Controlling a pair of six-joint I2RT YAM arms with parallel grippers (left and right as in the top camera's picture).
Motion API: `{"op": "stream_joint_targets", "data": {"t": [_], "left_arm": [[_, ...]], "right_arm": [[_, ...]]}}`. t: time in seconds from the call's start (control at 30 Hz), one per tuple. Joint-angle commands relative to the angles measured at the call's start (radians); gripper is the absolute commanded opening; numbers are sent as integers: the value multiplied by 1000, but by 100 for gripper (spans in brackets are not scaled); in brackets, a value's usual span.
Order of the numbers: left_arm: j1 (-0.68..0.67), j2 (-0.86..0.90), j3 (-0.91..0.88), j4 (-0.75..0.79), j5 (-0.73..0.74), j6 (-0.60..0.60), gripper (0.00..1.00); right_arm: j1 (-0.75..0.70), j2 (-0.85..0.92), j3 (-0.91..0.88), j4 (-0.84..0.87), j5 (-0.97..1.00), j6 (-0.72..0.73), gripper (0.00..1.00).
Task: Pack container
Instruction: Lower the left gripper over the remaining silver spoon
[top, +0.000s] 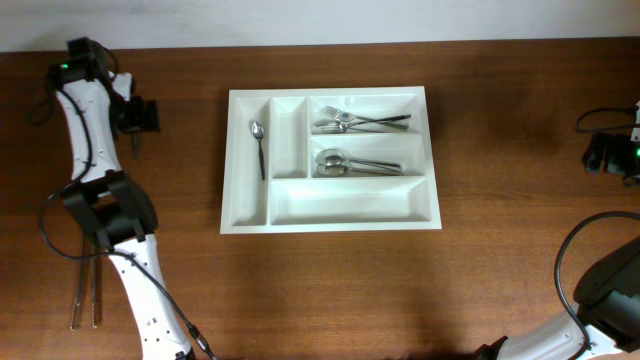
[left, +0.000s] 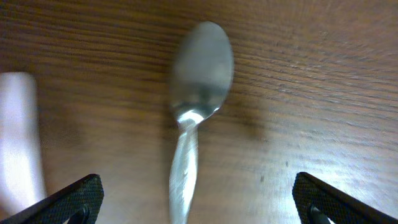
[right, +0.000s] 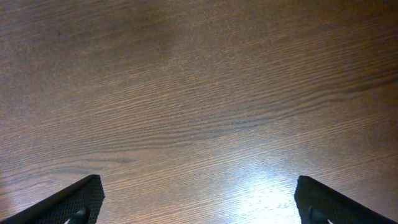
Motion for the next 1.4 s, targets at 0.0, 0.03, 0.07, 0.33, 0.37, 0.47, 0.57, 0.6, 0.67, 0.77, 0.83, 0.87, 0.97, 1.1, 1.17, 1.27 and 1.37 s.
{"op": "stream_joint_targets", "data": {"t": [0.0, 0.03, 0.07, 0.33, 0.37, 0.47, 0.57, 0.6, 0.67, 0.77, 0.83, 0.87, 0.97, 1.1, 1.17, 1.27, 1.37], "left_arm": [[-12, 26, -5, 13, -4, 20, 99], [-13, 26, -5, 18, -4, 20, 99], [-13, 26, -5, 23, -4, 19, 99], [-13, 26, -5, 19, -4, 19, 99], [-13, 26, -5, 18, -4, 19, 99], [-13, 26, -5, 15, -18, 20, 99], [-14, 26, -5, 14, -60, 20, 99], [-15, 26, -5, 11, -65, 20, 99], [-15, 26, -5, 7, -79, 20, 99], [-15, 26, -5, 3, -79, 20, 99], [-15, 27, -6, 4, -83, 20, 99], [-15, 27, -6, 4, -96, 20, 99], [-18, 31, -6, -3, -148, 20, 99], [-19, 47, -6, -23, -157, 20, 99], [-19, 59, -6, -34, -157, 20, 99], [-19, 73, -6, -44, -157, 20, 99], [-19, 75, -6, -41, -156, 20, 99]], "right_arm": [[-2, 9, -5, 1, -13, 0, 99], [-2, 9, -5, 1, -13, 0, 99], [-2, 9, -5, 1, -13, 0, 99], [-2, 9, -5, 1, -13, 0, 99], [-2, 9, -5, 1, -13, 0, 99], [-2, 9, -5, 0, -13, 0, 99], [-2, 9, -5, 1, -13, 0, 99], [-2, 9, -5, 1, -13, 0, 99], [-2, 9, -5, 1, -13, 0, 99], [-2, 9, -5, 1, -13, 0, 99], [-2, 9, -5, 1, -13, 0, 99], [-2, 9, -5, 1, -13, 0, 99], [-2, 9, -5, 1, -13, 0, 99], [-2, 9, -5, 1, -13, 0, 99], [-2, 9, -5, 1, -13, 0, 99], [-2, 9, -5, 1, -13, 0, 99], [-2, 9, -5, 1, -13, 0, 99]]}}
